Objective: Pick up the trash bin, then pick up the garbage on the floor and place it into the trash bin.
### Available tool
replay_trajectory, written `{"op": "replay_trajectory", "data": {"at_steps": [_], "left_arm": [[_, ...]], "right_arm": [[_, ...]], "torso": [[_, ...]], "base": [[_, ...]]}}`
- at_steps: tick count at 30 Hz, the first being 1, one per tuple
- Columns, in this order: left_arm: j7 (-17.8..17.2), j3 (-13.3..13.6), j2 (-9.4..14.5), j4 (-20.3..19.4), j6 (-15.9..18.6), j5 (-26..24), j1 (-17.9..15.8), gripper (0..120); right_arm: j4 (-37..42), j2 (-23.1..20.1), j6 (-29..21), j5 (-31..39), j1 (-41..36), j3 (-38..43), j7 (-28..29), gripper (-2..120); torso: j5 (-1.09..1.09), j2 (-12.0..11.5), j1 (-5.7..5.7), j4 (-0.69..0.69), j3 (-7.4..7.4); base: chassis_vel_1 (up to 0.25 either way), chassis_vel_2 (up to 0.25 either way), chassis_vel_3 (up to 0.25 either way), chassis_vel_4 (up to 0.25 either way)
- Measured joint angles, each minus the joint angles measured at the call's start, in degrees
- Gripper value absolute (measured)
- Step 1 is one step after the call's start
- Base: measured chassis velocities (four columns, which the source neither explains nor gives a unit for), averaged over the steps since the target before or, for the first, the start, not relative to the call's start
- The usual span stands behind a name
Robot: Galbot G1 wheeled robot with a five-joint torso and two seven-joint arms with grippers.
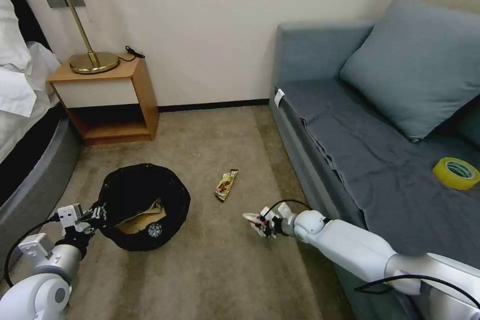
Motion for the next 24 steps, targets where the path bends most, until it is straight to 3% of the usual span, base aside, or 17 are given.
{"op": "replay_trajectory", "data": {"at_steps": [7,13,19,24], "left_arm": [[0.1,1.1,0.5,0.2,0.1,-0.9,-0.1,5],[0.4,2.8,1.5,0.4,1.0,-3.2,-0.6,5],[0.1,3.6,1.7,0.0,2.5,-6.4,-0.7,5],[-0.1,3.8,1.5,-0.9,3.1,-7.7,-0.3,5]], "right_arm": [[12.2,-0.6,0.8,4.6,6.6,1.8,4.0,3],[21.1,0.2,1.4,9.5,14.1,-2.0,6.7,3],[29.0,4.1,1.6,11.5,17.4,-8.0,8.9,3],[29.8,7.8,1.5,10.7,17.4,-13.1,9.6,3]], "torso": [[-0.02,0.0,0.0,0.02,-0.01],[-0.03,0.0,0.0,0.0,-0.01],[-0.02,0.0,0.0,0.02,-0.01],[-0.02,0.0,0.0,0.01,-0.01]], "base": [[0.0,0.0,0.0,0.0],[0.0,0.0,0.0,0.0],[0.0,0.0,0.0,0.0],[0.0,0.0,0.0,0.0]]}}
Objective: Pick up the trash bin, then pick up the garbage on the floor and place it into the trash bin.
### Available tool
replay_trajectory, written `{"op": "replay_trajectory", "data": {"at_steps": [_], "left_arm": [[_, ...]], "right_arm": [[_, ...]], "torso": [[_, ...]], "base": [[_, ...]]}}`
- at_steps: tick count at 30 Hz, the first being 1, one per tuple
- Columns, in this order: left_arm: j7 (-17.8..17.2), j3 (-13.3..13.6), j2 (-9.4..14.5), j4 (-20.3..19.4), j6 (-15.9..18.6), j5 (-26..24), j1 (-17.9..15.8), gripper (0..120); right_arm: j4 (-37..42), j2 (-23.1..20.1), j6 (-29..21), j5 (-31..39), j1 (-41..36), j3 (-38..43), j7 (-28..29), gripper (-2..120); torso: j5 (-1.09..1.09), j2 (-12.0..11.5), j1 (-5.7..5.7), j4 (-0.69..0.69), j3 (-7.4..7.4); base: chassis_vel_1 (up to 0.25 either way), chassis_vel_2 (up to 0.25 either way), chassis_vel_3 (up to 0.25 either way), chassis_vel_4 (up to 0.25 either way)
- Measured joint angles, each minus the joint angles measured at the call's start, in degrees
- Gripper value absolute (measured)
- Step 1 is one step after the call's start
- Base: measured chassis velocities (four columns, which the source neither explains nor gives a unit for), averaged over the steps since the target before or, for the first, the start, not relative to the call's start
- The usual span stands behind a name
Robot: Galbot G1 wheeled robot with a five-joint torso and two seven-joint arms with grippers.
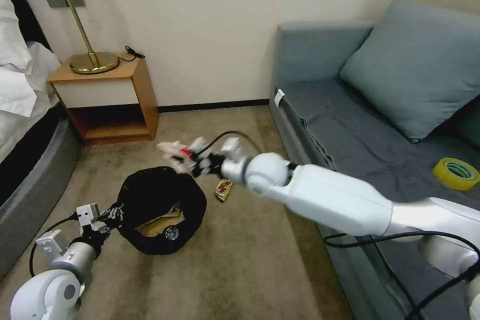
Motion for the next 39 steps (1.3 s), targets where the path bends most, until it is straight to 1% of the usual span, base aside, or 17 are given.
{"op": "replay_trajectory", "data": {"at_steps": [4,10,12,13,15,17,18,21,22,24,27,28,31,33,34,38,39], "left_arm": [[-0.1,0.0,-0.3,-0.8,0.3,-0.9,0.4,5],[-0.4,-0.1,-0.9,-2.2,0.9,-2.1,1.0,5],[-0.8,-0.4,-1.2,-2.9,1.2,-2.9,1.2,5],[-0.8,-0.4,-1.2,-2.9,1.2,-2.9,1.2,5],[-1.2,-0.8,-1.5,-3.5,1.7,-3.8,1.4,5],[-1.5,-1.2,-1.9,-4.1,2.2,-4.5,1.6,5],[-1.5,-1.2,-1.9,-4.1,2.2,-4.5,1.6,5],[-1.8,-1.6,-2.6,-4.9,2.8,-4.8,1.9,5],[-2.0,-1.7,-2.8,-5.2,3.0,-5.0,2.0,5],[-2.1,-1.8,-3.0,-5.4,3.3,-5.2,2.1,5],[-2.6,-1.8,-3.6,-5.9,4.0,-5.9,2.2,5],[-2.6,-1.8,-3.6,-5.9,4.0,-5.9,2.2,5],[-2.9,-1.8,-4.3,-6.1,4.4,-6.1,2.1,5],[-3.0,-1.9,-4.7,-6.1,4.4,-6.0,2.1,5],[-3.0,-1.9,-4.7,-6.1,4.4,-6.0,2.1,5],[-3.2,-3.2,-5.0,-5.9,4.3,-5.3,2.2,5],[-3.4,-3.9,-5.2,-5.9,4.1,-4.9,2.2,5]], "right_arm": [[-1.8,2.3,0.0,-2.0,-0.2,-3.5,0.0,3],[-3.5,3.1,-0.3,-4.0,-0.9,-4.9,0.9,6],[-3.7,2.6,-1.0,-4.8,-1.2,-5.0,1.0,16],[-3.7,2.6,-1.0,-4.8,-1.2,-5.0,1.0,16],[-3.6,1.8,-1.8,-5.2,-1.5,-4.9,1.2,24],[-3.4,0.3,-2.3,-5.7,-1.7,-4.5,1.4,34],[-3.4,0.3,-2.3,-5.7,-1.7,-4.5,1.4,34],[-2.1,-2.2,-3.4,-6.5,-1.8,-3.7,1.4,47],[-1.7,-2.9,-3.6,-6.6,-1.9,-3.4,1.2,52],[-1.3,-3.7,-3.7,-6.6,-2.2,-3.1,1.2,56],[-0.2,-5.4,-3.7,-7.4,-2.9,-2.4,1.0,70],[-0.2,-5.4,-3.7,-7.4,-2.9,-2.4,1.0,70],[1.2,-6.8,-3.4,-8.5,-3.3,-1.6,1.1,82],[2.9,-8.4,-3.2,-9.4,-4.0,0.1,2.5,92],[2.9,-8.4,-3.2,-9.4,-4.0,0.1,2.5,92],[6.0,-11.4,-1.0,-10.4,-7.0,5.1,7.5,99],[7.1,-12.3,0.6,-11.1,-8.7,6.9,10.1,99]], "torso": [[0.0,0.0,0.0,0.0,0.0],[0.01,0.0,0.0,0.0,0.0],[0.01,0.0,0.0,-0.01,0.0],[0.01,0.0,0.0,-0.01,0.0],[0.02,0.0,0.0,-0.01,0.0],[0.02,0.0,0.0,-0.01,0.0],[0.02,0.0,0.0,-0.01,0.0],[0.02,0.0,0.0,-0.02,0.0],[0.02,0.0,0.0,-0.01,0.0],[0.02,0.0,0.0,-0.02,0.0],[0.02,0.0,0.0,-0.01,0.0],[0.02,0.0,0.0,-0.01,0.0],[0.03,0.0,0.0,0.0,0.0],[0.02,0.0,0.0,0.0,0.0],[0.02,0.0,0.0,0.0,0.0],[0.02,0.0,0.0,-0.02,0.0],[0.02,0.0,0.0,-0.01,0.0]], "base": [[0.0,0.0,0.0,0.0],[0.0,0.0,0.0,0.0],[0.0,0.0,0.0,0.0],[0.0,0.0,0.0,0.0],[0.0,0.0,0.0,0.0],[0.0,0.0,0.0,0.0],[0.0,0.0,0.0,0.0],[0.0,0.0,0.0,0.0],[0.0,0.0,0.0,0.0],[0.0,0.0,0.0,0.0],[0.0,0.0,0.0,0.0],[0.0,0.0,0.0,0.0],[0.0,0.0,0.0,0.0],[0.0,0.0,0.0,0.0],[0.0,0.0,0.0,0.0],[0.0,0.0,0.0,0.0],[0.0,0.0,0.0,0.0]]}}
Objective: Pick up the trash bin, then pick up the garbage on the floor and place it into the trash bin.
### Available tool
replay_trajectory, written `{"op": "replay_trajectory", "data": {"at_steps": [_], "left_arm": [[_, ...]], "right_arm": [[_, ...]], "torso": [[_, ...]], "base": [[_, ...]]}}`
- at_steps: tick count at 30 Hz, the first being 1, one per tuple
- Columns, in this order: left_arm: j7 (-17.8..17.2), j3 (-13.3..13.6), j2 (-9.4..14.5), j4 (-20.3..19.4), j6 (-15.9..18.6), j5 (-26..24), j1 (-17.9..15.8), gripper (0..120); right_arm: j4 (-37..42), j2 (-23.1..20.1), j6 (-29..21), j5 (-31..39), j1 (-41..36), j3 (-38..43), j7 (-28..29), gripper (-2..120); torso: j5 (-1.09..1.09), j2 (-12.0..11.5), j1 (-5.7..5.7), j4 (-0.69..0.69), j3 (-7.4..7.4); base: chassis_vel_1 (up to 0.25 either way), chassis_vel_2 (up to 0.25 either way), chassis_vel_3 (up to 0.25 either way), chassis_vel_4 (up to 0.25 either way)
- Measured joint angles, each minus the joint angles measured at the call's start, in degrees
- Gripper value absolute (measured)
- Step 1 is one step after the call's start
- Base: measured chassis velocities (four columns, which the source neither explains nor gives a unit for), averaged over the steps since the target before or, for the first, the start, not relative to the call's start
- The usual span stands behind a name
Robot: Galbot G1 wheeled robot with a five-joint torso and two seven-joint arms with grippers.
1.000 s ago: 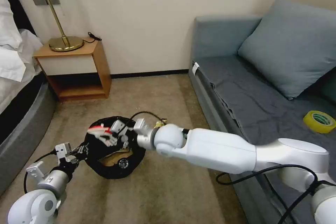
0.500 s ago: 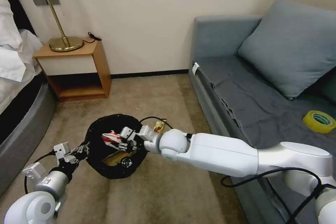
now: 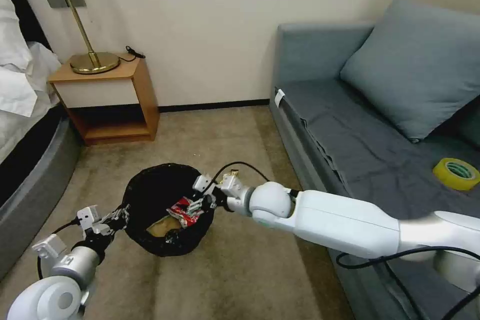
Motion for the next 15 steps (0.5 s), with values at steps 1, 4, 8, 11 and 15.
{"op": "replay_trajectory", "data": {"at_steps": [1,4,8,11,15], "left_arm": [[-0.1,-0.7,-0.1,0.0,-0.1,0.1,0.0,5],[-0.4,-2.5,-0.5,-0.3,-0.3,0.6,0.0,5],[-0.9,-5.4,-0.7,-0.3,-0.5,1.5,-0.1,5],[-1.1,-7.3,-0.4,-0.3,-0.6,1.9,-0.2,5],[-1.2,-8.4,0.2,0.3,-0.6,2.3,-0.5,5]], "right_arm": [[0.9,-0.6,0.9,-0.8,-1.5,1.4,2.4,100],[3.5,-1.8,2.0,-2.0,-6.4,4.4,8.3,100],[8.1,-3.6,1.0,-2.6,-14.5,9.5,18.0,100],[11.4,-5.0,-0.4,-2.8,-19.6,13.0,23.4,100],[14.1,-6.2,-0.7,-4.9,-26.2,18.1,27.3,100]], "torso": [[0.0,0.0,0.0,0.0,0.0],[0.0,0.0,0.0,0.01,0.0],[0.0,0.0,0.0,0.0,0.0],[0.0,0.0,0.0,0.01,0.0],[-0.01,0.0,0.0,0.01,0.0]], "base": [[0.0,0.0,0.0,0.0],[0.0,0.0,0.0,0.0],[0.0,0.0,0.0,0.0],[0.0,0.0,0.0,0.0],[0.0,0.0,0.0,0.0]]}}
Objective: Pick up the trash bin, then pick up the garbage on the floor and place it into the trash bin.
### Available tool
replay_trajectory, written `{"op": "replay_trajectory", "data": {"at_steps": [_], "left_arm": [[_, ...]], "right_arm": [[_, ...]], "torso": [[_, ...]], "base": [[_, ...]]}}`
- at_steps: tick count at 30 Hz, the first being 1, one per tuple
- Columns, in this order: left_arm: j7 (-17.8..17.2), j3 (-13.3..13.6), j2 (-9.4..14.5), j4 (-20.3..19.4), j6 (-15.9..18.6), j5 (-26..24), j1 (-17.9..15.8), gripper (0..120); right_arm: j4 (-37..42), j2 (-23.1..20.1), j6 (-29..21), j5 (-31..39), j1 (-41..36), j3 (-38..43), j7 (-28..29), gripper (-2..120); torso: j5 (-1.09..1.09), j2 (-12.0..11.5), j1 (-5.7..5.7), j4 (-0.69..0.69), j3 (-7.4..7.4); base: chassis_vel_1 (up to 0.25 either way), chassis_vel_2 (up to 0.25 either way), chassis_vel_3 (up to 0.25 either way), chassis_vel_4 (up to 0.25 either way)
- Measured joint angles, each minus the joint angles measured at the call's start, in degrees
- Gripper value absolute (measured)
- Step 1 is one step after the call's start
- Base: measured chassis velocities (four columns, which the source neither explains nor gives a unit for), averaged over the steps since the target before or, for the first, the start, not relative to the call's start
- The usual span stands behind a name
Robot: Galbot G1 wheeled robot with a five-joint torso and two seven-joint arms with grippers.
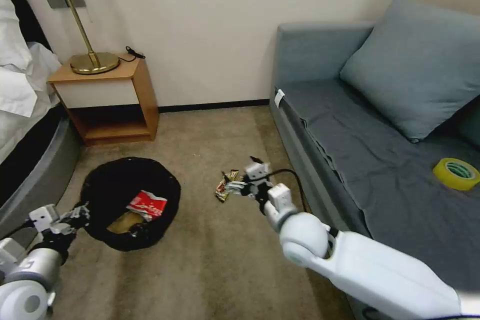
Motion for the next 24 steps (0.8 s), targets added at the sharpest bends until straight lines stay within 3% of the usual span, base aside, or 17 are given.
{"op": "replay_trajectory", "data": {"at_steps": [9,12,24], "left_arm": [[-0.1,-0.1,0.3,0.7,-0.3,0.2,0.0,5],[0.0,-0.3,0.4,1.1,-0.4,0.0,-0.2,5],[0.0,-1.6,0.8,2.0,-0.5,-1.0,-0.3,5]], "right_arm": [[4.6,-1.2,-0.3,-5.3,-15.7,11.7,-1.5,100],[6.8,-1.9,-0.6,-8.1,-22.1,17.1,-5.1,100],[8.8,-2.7,-1.6,-9.8,-26.5,21.1,-9.5,100]], "torso": [[0.0,0.0,0.0,-0.02,0.0],[0.0,0.0,0.0,-0.01,0.0],[0.0,0.0,-0.01,-0.01,0.0]], "base": [[0.0,0.0,0.0,0.0],[0.0,0.0,0.0,0.0],[0.0,0.0,0.0,0.0]]}}
